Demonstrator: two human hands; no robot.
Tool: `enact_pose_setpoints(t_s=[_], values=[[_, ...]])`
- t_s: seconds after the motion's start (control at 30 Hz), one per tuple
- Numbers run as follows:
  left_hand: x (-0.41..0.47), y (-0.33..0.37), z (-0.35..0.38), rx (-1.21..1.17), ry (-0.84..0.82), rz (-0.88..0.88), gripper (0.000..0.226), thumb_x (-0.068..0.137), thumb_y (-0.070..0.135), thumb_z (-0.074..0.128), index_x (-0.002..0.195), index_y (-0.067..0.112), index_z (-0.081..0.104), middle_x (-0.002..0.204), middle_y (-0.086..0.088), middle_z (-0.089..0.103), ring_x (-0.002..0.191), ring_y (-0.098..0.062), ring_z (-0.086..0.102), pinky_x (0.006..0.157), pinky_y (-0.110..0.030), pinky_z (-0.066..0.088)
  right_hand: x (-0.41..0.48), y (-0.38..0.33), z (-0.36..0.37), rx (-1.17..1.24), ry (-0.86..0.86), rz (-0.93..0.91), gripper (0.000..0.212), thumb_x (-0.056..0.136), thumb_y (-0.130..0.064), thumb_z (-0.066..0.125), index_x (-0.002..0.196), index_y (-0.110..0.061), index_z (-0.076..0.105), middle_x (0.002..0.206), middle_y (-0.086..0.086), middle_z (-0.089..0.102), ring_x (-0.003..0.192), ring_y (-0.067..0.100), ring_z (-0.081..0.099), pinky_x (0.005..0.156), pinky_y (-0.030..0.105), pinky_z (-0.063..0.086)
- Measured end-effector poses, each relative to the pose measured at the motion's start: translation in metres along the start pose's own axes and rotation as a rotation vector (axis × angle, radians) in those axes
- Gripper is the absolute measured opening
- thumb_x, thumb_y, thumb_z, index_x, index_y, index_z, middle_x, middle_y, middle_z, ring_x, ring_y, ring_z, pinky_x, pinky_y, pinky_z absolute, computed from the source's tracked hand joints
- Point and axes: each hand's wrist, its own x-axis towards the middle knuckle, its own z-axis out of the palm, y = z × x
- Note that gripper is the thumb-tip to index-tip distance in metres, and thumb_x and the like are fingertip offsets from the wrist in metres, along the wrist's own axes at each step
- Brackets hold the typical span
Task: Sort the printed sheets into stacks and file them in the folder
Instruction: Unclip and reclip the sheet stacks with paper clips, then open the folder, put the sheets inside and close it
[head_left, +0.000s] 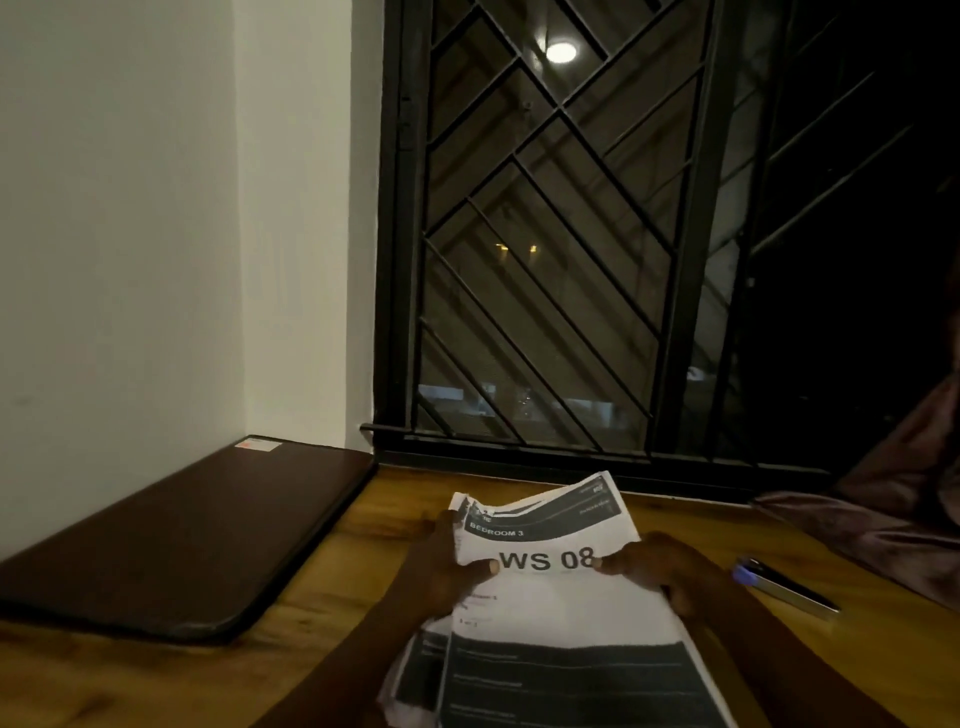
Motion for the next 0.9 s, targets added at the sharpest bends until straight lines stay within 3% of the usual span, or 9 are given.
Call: enact_pose_setpoints(t_s=[0.13,0.3,0.4,0.5,0.57,0.63,0.73,0.83,0.9], values=[[0.009,0.019,0.059,-0.151,0.002,0.066,0.058,0.059,0.046,0.079,0.108,0.05,0.047,0.125,0.001,0.059,0.114,-0.021,0.06,0.094,-0.045,0.053,-0.001,0.029,-0.046,-0.212,0.17,-0.019,0.031,0.08,-0.02,0.074,0.105,-0.007,0.06,0.108,0.007,0.064,0.085,0.019,0.06,0.068,0.025,0.051],[0.011,0.039,0.099,-0.191,-0.07,0.091,0.067,0.066,0.034,0.079,0.124,0.027,0.047,0.126,0.0,0.057,0.117,-0.023,0.057,0.096,-0.046,0.052,-0.007,0.048,-0.065,-0.342,0.351,-0.085,0.076,0.076,-0.024,0.079,0.135,-0.003,0.036,0.132,0.015,0.054,0.118,0.03,0.055,0.085,0.03,0.047],[0.012,0.04,0.098,-0.194,-0.109,0.073,0.088,0.051,0.05,0.077,0.129,0.024,0.046,0.127,-0.001,0.058,0.117,-0.024,0.058,0.096,-0.047,0.052,-0.013,0.044,-0.066,-0.517,0.467,-0.146,0.062,0.08,-0.023,0.074,0.131,-0.008,0.042,0.129,0.013,0.054,0.117,0.027,0.054,0.091,0.03,0.048],[0.013,0.039,0.08,-0.149,-0.091,0.06,0.068,0.059,0.041,0.081,0.117,0.034,0.047,0.129,-0.004,0.055,0.116,-0.025,0.059,0.091,-0.046,0.055,-0.016,0.025,-0.059,-0.56,0.558,-0.222,0.053,0.082,-0.023,0.07,0.128,-0.012,0.044,0.121,0.01,0.056,0.104,0.023,0.057,0.079,0.031,0.052],[0.012,0.04,0.06,-0.146,-0.047,0.056,0.072,0.069,0.037,0.08,0.128,0.035,0.039,0.14,-0.002,0.046,0.119,-0.025,0.056,0.091,-0.041,0.054,-0.018,0.005,-0.046,-0.495,0.497,-0.281,0.041,0.083,-0.02,0.07,0.12,-0.013,0.053,0.113,0.009,0.061,0.09,0.018,0.058,0.067,0.025,0.047],[0.01,0.036,0.029,-0.074,0.047,0.031,0.084,0.077,0.037,0.077,0.144,0.025,0.029,0.145,0.001,0.037,0.124,-0.025,0.05,0.093,-0.035,0.05,-0.016,-0.018,-0.025,-0.407,0.375,-0.329,0.03,0.083,-0.02,0.069,0.111,-0.012,0.06,0.106,0.009,0.065,0.087,0.018,0.059,0.07,0.027,0.046],[0.007,0.018,-0.029,0.058,0.136,0.041,0.078,0.08,0.037,0.074,0.142,0.016,0.032,0.14,-0.006,0.044,0.124,-0.024,0.048,0.1,-0.037,0.046,-0.015,-0.047,0.018,-0.191,0.13,-0.342,0.02,0.081,-0.02,0.071,0.096,-0.008,0.064,0.097,0.013,0.067,0.083,0.022,0.063,0.071,0.031,0.051],[-0.008,0.001,-0.09,0.252,0.202,0.055,0.06,0.086,0.036,0.068,0.135,0.015,0.041,0.133,0.004,0.045,0.12,-0.016,0.046,0.094,-0.018,0.04,-0.006,-0.074,0.068,-0.08,0.015,-0.341,0.013,0.079,-0.019,0.072,0.084,-0.011,0.063,0.084,0.007,0.065,0.076,0.02,0.062,0.067,0.031,0.051],[-0.017,-0.016,-0.125,0.379,0.281,0.016,0.056,0.088,0.041,0.063,0.136,0.021,0.042,0.135,0.008,0.041,0.123,-0.018,0.043,0.101,-0.026,0.037,-0.002,-0.093,0.1,-0.015,-0.064,-0.308,0.018,0.081,-0.018,0.071,0.068,-0.013,0.06,0.069,0.006,0.06,0.068,0.022,0.058,0.066,0.031,0.048]])
